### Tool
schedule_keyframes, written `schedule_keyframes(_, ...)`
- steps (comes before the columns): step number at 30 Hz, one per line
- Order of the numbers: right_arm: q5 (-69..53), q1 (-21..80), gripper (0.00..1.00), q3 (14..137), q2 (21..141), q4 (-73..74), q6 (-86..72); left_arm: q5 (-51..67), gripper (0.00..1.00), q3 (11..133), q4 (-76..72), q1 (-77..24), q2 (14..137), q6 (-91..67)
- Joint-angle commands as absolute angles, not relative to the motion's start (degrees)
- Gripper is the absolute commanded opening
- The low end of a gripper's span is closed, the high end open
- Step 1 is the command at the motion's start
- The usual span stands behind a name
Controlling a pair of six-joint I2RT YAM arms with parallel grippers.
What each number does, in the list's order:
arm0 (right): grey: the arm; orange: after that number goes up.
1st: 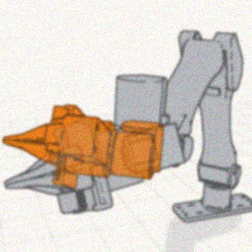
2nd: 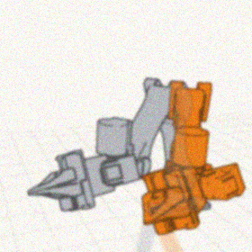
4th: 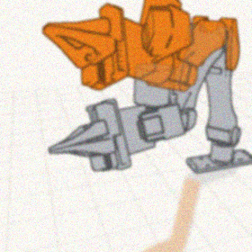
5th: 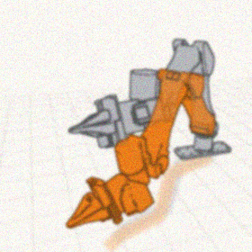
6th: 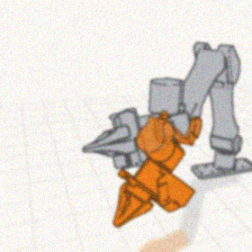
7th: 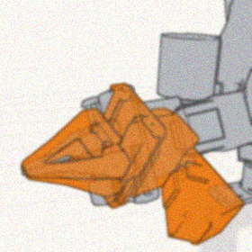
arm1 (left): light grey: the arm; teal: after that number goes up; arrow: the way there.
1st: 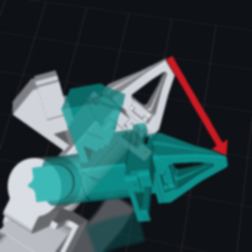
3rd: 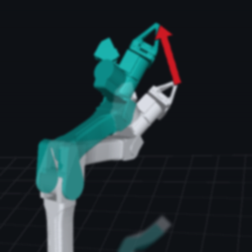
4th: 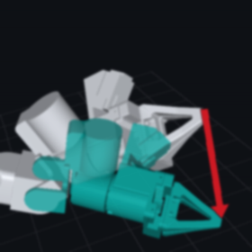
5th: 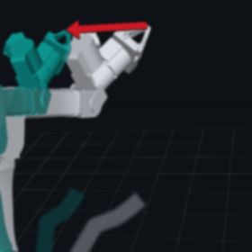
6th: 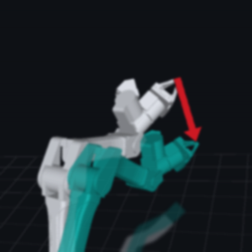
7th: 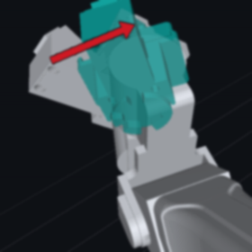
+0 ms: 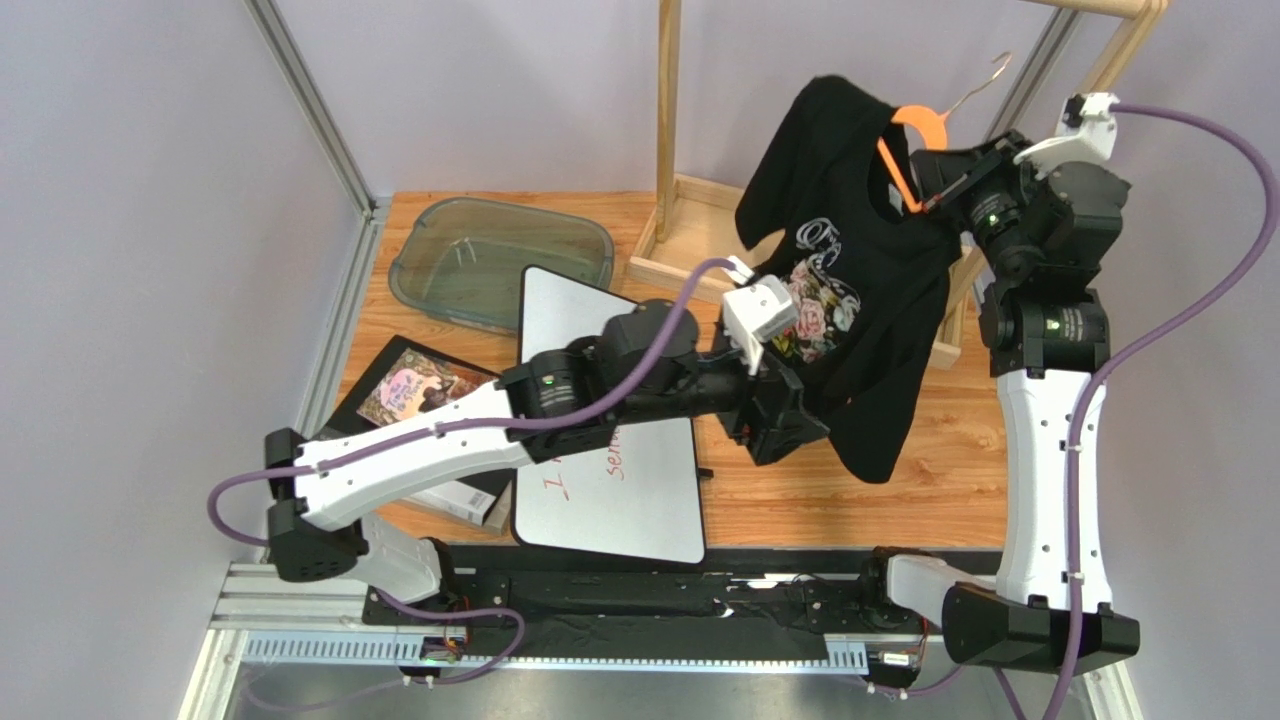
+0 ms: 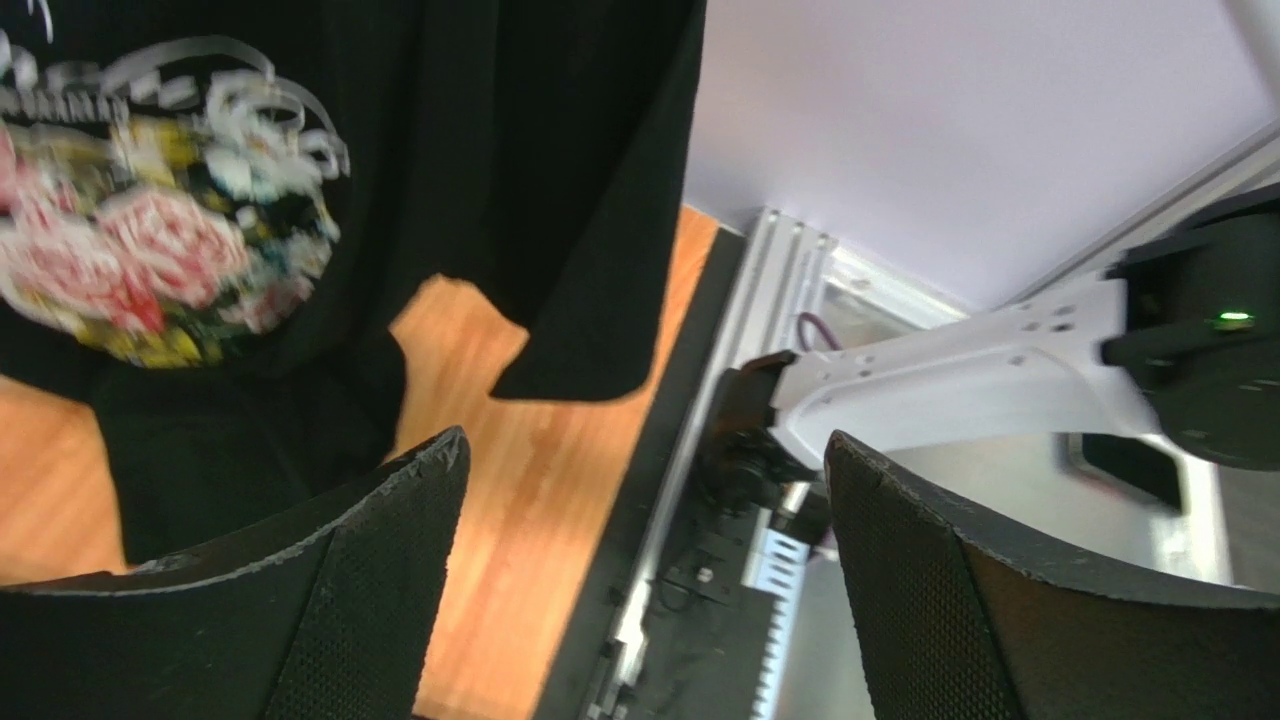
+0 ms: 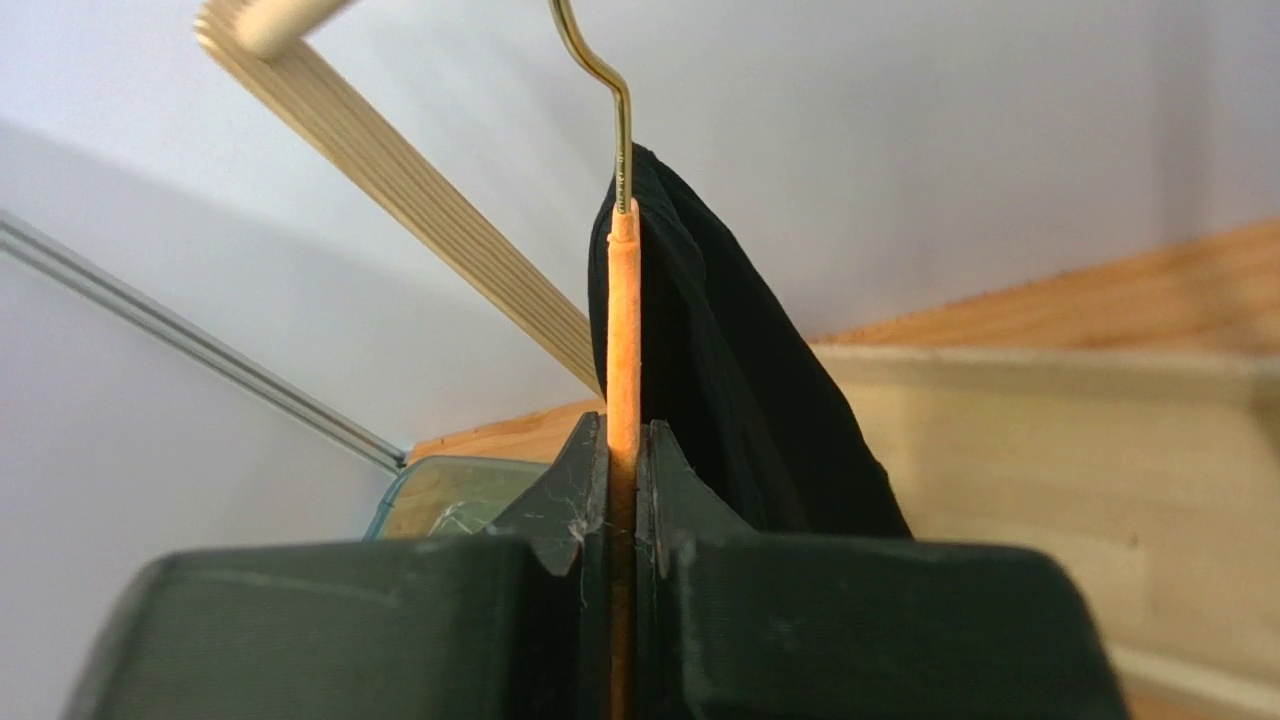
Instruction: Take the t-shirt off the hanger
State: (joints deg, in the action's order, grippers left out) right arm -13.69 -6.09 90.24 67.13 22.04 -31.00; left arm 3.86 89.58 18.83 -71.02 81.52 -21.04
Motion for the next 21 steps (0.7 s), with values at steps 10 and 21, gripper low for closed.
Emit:
schedule_keyframes(10,-5.01,-3.87,0.0,80.77,61.26,19.51,-41.57,9.75,0.99,98.51,8.26,-71.63,99.13,-1.76)
schedule_keyframes(21,-3.52,-3.6,0.0,79.45,61.08,17.49,-41.75,3.87,0.33,108.81,17.56,-71.37,108.99,-1.41)
